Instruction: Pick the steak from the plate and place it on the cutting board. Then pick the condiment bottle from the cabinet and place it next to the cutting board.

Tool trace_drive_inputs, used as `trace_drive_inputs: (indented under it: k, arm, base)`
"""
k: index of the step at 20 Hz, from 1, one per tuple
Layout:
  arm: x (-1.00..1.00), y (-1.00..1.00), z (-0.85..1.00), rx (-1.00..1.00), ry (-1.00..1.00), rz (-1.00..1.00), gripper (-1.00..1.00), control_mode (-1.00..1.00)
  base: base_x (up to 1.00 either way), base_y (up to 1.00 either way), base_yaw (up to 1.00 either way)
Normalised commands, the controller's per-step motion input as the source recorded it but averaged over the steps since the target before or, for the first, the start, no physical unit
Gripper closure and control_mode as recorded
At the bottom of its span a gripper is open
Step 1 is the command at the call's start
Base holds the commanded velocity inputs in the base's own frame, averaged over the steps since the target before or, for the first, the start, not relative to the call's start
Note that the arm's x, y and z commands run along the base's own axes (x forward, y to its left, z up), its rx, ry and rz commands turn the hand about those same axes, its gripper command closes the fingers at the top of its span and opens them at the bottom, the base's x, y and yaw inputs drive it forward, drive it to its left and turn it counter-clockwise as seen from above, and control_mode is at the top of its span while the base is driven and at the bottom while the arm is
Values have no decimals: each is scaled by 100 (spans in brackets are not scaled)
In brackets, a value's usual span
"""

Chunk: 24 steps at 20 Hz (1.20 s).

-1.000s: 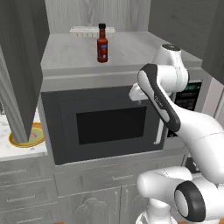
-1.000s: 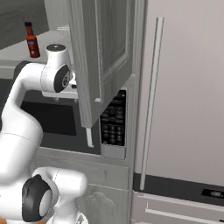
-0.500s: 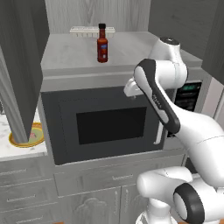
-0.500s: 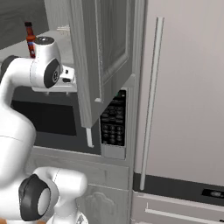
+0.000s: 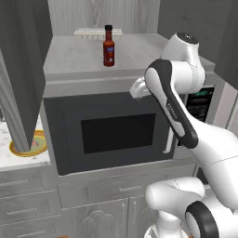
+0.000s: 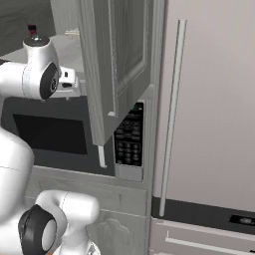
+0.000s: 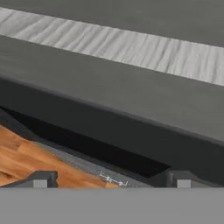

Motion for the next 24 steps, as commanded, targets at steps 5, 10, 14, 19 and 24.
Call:
trace_drive_inputs:
  k: [5,10,14,19,24]
  arm:
    - [-18,17,27,3,-17,8,-100,-100]
    - [-12,8,28,4,-21,5,-100,-100]
    - [-15,9,27,5,-26,3,-100,-100]
    - [-17,9,20,4,-27,1,-100,-100]
    - [-12,7,6,4,-28,2,-100,-100]
  base:
    - [0,0,0]
    - [0,0,0]
    - [0,0,0]
    - [0,0,0]
    - [0,0,0]
